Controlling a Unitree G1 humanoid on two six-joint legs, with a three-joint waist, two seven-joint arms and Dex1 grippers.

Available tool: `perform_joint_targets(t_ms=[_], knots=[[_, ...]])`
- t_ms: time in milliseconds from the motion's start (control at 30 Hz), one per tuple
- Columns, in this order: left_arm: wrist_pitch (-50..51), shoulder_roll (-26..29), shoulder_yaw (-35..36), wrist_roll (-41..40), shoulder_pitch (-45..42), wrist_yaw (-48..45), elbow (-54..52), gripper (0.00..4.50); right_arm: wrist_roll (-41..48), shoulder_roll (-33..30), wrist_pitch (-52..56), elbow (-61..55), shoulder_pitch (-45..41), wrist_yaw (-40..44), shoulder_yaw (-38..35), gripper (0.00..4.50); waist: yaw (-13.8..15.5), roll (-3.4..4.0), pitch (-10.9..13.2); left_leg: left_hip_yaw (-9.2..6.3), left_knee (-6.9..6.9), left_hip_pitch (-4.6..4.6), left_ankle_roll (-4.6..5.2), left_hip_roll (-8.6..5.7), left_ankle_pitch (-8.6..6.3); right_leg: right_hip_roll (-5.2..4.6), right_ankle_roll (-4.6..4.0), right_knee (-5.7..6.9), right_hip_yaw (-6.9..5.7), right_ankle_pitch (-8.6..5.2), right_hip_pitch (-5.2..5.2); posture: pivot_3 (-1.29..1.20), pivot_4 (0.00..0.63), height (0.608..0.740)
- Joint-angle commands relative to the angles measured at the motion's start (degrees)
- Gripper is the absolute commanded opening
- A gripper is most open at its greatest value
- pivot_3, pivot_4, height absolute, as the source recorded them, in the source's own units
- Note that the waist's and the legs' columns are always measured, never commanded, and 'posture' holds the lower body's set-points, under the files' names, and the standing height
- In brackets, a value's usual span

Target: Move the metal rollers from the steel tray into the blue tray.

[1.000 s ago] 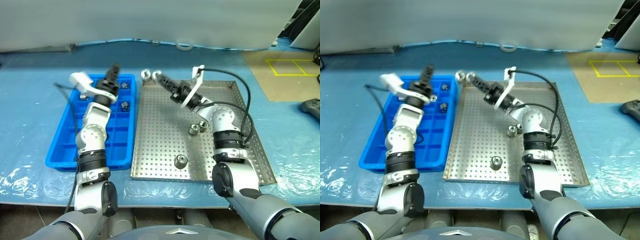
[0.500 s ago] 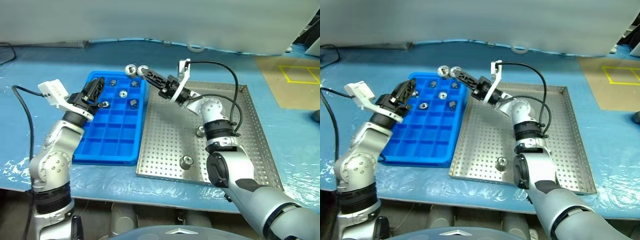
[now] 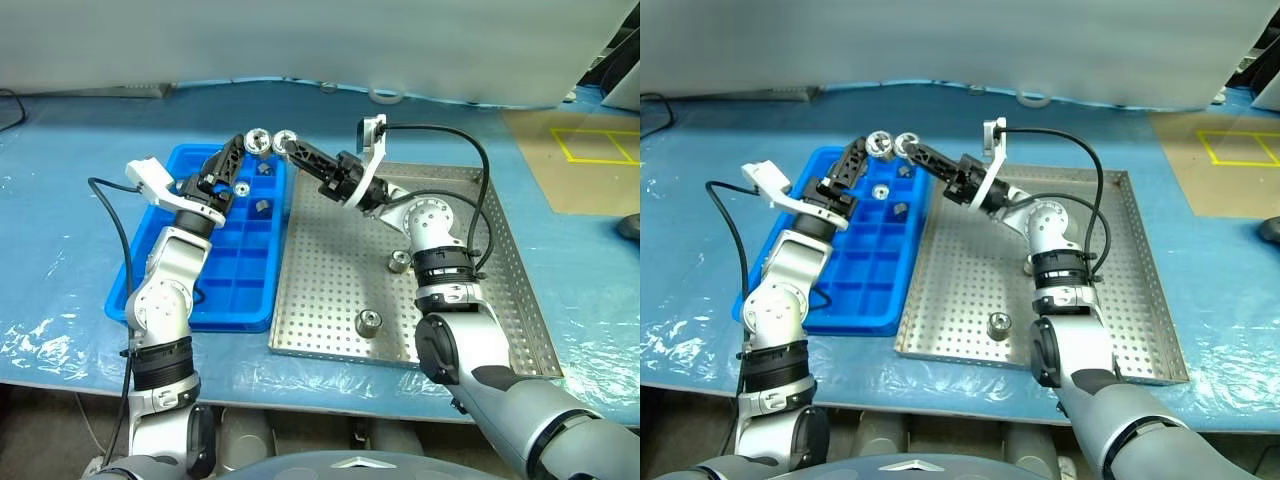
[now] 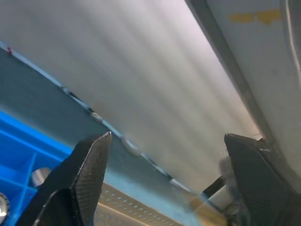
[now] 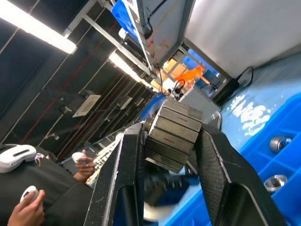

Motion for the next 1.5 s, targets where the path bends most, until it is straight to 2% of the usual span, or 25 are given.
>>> perform_joint_targets(t_ms=[33,300,500,767,800,1033,1100,1167,1233,1300,1333,1400,1500], knots=[[3.22,-0.48,-0.50,-8.46,-1.38,-3.06,-2.62,4.18,0.87,0.58,0.26,-3.48,-0.25,0.40,1.41,1.15,0.02,0.00,0.00,0.00,0.02,0.00,-0.01,0.00,0.01,0.00,0.00,0.01,0.01,0.00,0.00,0.00,0.150,0.740],[5.34,0.61,-3.57,-7.19,-0.21,-3.65,-0.96,4.18,0.16,1.00,-0.71,-2.98,-0.07,0.23,2.22,1.15,-0.02,0.00,0.00,0.00,0.06,0.07,-0.07,0.00,0.06,0.00,-0.05,0.08,0.04,-0.03,0.02,0.00,0.150,0.740],[3.08,-0.23,-2.79,-6.11,-1.26,-3.35,1.16,4.18,0.44,1.41,-0.43,-3.29,0.04,0.93,2.73,1.15,-0.01,0.00,0.00,0.00,0.05,0.07,-0.06,0.00,0.06,0.01,-0.01,0.09,0.04,-0.01,0.01,0.00,0.150,0.740],[0.86,-1.67,-0.94,-9.15,-2.13,-5.47,0.15,1.58,-1.09,1.62,-2.11,-1.51,-0.18,0.34,3.04,1.15,0.00,0.00,0.00,0.00,0.06,0.08,-0.06,0.00,0.07,0.01,-0.01,0.11,0.04,0.00,0.03,0.00,0.150,0.740],[0.65,-1.73,-1.01,-9.21,-2.00,-5.98,-0.03,1.43,-1.17,1.65,-2.27,-1.44,-0.17,0.25,3.03,1.15,-0.01,-0.01,0.00,0.00,0.06,0.08,-0.06,0.00,0.07,0.01,-0.01,0.11,0.04,0.00,0.02,0.00,0.150,0.740],[-1.11,-3.41,2.17,-12.82,-4.26,-3.55,1.43,1.44,0.17,1.94,-1.89,-1.05,-0.54,-0.60,1.52,1.15,0.00,0.00,0.00,0.00,0.08,0.09,-0.06,0.00,0.07,0.00,-0.01,0.15,0.04,-0.01,0.03,0.00,0.150,0.740],[-1.84,-4.50,3.98,-16.36,-4.97,-3.21,1.39,1.44,1.89,2.28,-0.98,-0.91,-1.07,-1.06,0.13,1.15,-0.01,-0.01,0.00,0.00,0.10,0.09,-0.06,0.00,0.07,0.00,-0.01,0.18,0.05,-0.01,0.03,0.00,0.150,0.740],[-4.55,-6.30,7.65,-21.70,-6.64,-1.45,1.85,1.44,8.34,3.37,1.09,1.22,-3.76,-4.27,-6.08,1.15,-0.03,-0.01,0.00,0.00,0.11,0.09,-0.06,0.00,0.07,0.01,-0.02,0.21,0.06,-0.01,0.02,0.00,0.150,0.740],[-9.37,-6.91,12.22,-24.42,-8.73,0.22,3.27,1.44,17.70,4.34,1.11,5.98,-8.28,-10.24,-15.33,1.15,-0.07,-0.01,0.01,0.00,0.14,0.10,-0.06,0.00,0.07,0.01,-0.07,0.26,0.09,-0.04,0.01,0.00,0.150,0.740],[-17.05,-5.39,19.27,-26.60,-11.37,2.15,6.89,1.44,26.38,3.68,-2.10,13.09,-12.87,-15.96,-24.47,1.15,-0.13,-0.01,0.00,0.01,0.18,0.12,-0.07,0.00,0.08,0.02,-0.12,0.32,0.16,-0.02,-0.05,0.00,0.150,0.740],[-19.86,-4.37,21.95,-27.06,-12.10,2.61,8.28,1.44,27.91,3.28,-3.00,14.98,-13.94,-17.26,-26.56,1.15,-0.15,-0.01,0.00,0.01,0.16,0.18,-0.07,-0.01,0.08,0.02,-0.12,0.31,0.17,-0.02,-0.01,0.00,0.150,0.740],[-22.00,-1.91,23.95,-25.87,-11.93,3.03,8.86,1.44,27.07,2.71,-2.40,15.66,-14.21,-17.24,-26.27,1.15,-0.18,-0.01,-0.01,0.03,0.12,0.32,-0.07,-0.02,0.08,0.05,-0.12,0.26,0.23,-0.02,0.07,0.00,0.150,0.740],[-21.21,1.09,22.55,-23.41,-10.37,3.15,6.94,1.44,25.47,2.53,-1.05,14.93,-13.56,-16.63,-24.27,1.15,-0.07,-0.04,-0.01,0.00,0.09,0.15,-0.01,-0.01,0.05,0.08,0.10,0.13,0.14,0.11,0.04,0.01,0.150,0.740]])
